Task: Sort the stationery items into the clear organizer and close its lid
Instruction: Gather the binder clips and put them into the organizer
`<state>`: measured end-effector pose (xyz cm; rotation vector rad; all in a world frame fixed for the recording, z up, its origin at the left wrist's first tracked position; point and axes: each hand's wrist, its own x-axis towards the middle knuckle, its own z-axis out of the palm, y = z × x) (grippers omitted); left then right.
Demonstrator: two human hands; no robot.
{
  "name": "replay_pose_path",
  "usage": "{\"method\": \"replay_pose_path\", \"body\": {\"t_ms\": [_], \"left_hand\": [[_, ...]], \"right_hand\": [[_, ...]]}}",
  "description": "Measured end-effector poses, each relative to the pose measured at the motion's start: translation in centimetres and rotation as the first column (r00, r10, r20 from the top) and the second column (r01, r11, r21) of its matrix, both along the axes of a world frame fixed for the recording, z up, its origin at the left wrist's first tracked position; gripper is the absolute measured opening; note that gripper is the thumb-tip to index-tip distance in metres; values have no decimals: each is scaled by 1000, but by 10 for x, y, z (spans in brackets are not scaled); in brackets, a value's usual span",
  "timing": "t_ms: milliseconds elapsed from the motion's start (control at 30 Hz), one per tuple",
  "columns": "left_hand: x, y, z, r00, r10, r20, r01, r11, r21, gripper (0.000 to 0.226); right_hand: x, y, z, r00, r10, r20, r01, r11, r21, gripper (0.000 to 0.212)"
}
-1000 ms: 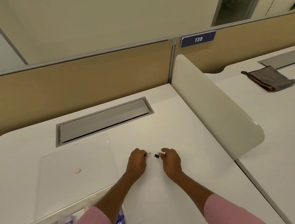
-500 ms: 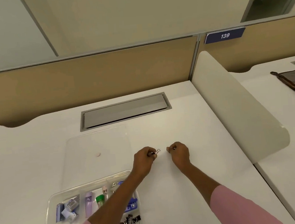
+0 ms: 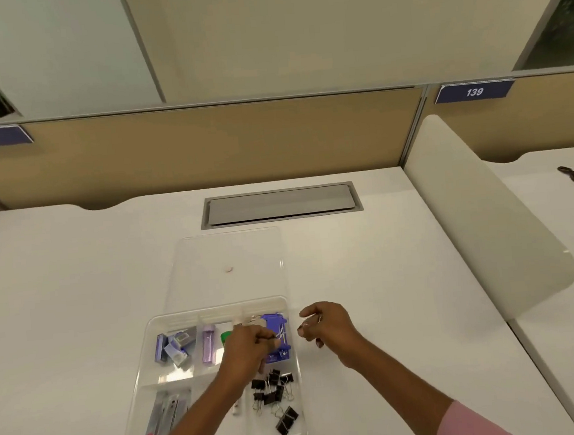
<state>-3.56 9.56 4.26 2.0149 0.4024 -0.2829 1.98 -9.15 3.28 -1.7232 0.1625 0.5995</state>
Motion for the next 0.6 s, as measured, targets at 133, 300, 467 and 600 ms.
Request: {"method": "replay_pose_path", "body": {"t_ms": [133,300,467,600], "left_hand": [[-28,12,-4,998,-60,-20,61,997,50,4],[-50,22,-8,996,-85,-29,87,992,95,5],[-61,30,-14,981,-190,-34,194,966,172,11],[-65,33,-16,964,-261,-52,266,939,218,13]], "right_hand": [[-28,19,2,988,144,63,-140,988,-69,23],[-56,31,6,981,180,73,-170,978,-121,19],[-77,39,11,982,171,80,-155,973,-173,20],[-91,45,14,977,177,123,-141,956,-256,19]]}}
